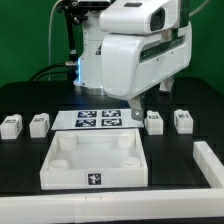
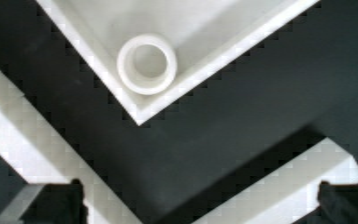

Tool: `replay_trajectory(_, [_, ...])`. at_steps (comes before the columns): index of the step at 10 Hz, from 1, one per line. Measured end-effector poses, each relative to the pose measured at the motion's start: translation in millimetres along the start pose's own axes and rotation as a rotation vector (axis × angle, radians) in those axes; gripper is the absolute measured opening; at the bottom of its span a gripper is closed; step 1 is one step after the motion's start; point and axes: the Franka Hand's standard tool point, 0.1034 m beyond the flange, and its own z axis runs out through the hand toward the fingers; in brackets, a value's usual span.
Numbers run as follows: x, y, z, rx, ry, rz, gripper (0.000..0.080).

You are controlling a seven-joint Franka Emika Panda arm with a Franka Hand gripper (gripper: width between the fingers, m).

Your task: Assemble one leg

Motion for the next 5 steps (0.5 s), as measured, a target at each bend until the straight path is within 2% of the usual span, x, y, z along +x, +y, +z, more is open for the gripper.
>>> replay_trajectory(3, [-50.8, -30.1, 12.3, 0.014, -0.010, -0.407, 0.0650])
replay_trajectory(5, [-86.6, -49.4, 35.5, 0.028, -0.006, -0.613, 0.0650])
